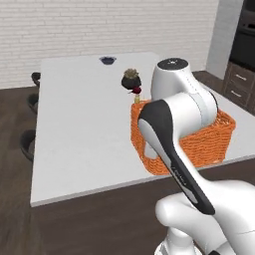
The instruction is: Open the cabinet, pick up the bread from the cabinet and place it in the basket. Then move the basket to the dining counter.
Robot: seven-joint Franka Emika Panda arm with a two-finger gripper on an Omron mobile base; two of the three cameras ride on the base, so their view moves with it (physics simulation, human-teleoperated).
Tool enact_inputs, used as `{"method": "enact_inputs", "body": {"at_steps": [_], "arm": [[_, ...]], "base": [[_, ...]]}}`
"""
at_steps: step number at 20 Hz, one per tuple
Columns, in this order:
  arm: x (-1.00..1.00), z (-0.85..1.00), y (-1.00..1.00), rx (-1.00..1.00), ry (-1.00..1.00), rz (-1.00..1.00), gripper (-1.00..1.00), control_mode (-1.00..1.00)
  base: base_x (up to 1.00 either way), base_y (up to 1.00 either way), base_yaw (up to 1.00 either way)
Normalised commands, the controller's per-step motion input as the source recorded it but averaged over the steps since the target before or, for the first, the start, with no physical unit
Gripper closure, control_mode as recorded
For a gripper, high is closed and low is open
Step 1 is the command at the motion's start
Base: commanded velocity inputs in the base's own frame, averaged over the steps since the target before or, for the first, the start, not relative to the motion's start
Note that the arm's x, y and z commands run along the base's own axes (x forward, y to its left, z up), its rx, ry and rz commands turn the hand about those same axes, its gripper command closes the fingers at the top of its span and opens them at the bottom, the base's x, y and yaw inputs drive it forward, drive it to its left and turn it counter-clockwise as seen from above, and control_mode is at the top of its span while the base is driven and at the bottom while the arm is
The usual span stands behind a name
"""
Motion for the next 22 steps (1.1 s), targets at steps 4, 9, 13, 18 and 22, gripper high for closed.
{"method": "enact_inputs", "body": {"at_steps": [4, 9, 13, 18, 22], "arm": [[0.0, 0.0, 0.0, 0.0, 0.0, 0.0, 1.0, 1.0], [0.0, 0.0, 0.0, 0.0, 0.0, 0.0, 1.0, 1.0], [0.0, 0.0, 0.0, 0.0, 0.0, 0.0, 1.0, 1.0], [0.67, -0.22, 0.0, 0.02, 0.02, 0.01, 1.0, -1.0], [1.0, -0.65, 0.0, 0.0, 0.09, 0.0, 1.0, -1.0]], "base": [[0.6, 0.06, 0.29], [0.26, 0.03, 0.27], [0.0, 0.0, 0.16], [0.0, 0.0, 0.0], [0.0, 0.0, 0.0]]}}
